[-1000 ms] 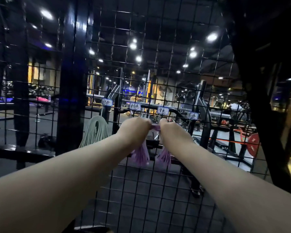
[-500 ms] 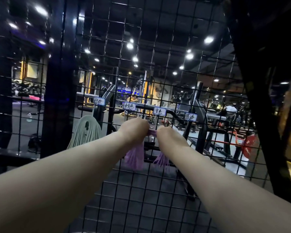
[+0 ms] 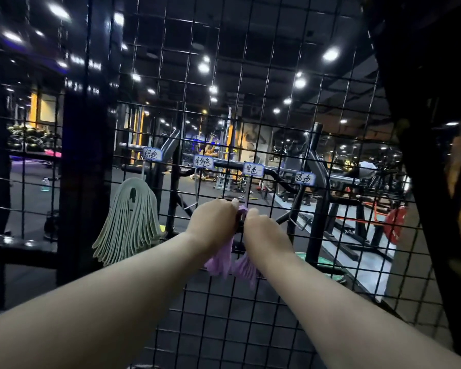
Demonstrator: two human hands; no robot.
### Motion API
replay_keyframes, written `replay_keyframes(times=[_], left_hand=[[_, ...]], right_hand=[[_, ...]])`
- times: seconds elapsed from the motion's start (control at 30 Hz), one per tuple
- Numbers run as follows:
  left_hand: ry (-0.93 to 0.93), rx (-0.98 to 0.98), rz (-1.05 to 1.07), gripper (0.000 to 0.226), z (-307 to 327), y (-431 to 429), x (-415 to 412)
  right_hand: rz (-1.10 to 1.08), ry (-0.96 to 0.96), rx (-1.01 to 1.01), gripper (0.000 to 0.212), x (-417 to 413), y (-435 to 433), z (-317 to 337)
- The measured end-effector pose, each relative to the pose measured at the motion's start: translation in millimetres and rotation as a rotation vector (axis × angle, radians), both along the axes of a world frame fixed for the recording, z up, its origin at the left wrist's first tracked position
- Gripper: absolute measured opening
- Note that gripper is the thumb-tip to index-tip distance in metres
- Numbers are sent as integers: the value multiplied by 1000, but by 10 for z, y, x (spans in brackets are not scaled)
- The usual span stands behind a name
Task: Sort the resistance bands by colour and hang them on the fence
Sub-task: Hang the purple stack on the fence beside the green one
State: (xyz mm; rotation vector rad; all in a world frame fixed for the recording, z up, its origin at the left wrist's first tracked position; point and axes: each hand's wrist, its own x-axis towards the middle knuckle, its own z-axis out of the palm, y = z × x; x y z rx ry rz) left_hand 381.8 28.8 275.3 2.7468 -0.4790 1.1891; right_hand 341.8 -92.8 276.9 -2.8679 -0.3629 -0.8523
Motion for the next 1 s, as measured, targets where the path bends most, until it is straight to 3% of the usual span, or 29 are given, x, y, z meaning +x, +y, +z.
replay_keyframes(times=[0.17, 0.43, 0.67, 0.8, 1.0], left_hand=[[1, -147, -62, 15, -68, -51, -53], [163, -335, -105, 2, -272, -94, -73], [407, -650, -279, 23, -449, -83, -188], [462, -636, -307, 36, -661, -45, -189], [539, -647, -327, 21, -938, -28, -152]], right_hand=[[28, 20, 182, 21, 1, 2, -77], [46, -66, 251, 15, 125, -14, -295], [35, 28, 302, 10, 71, -42, -446], [39, 65, 340, 19, 38, -98, -587], [11, 130, 383, 18, 7, -181, -842]])
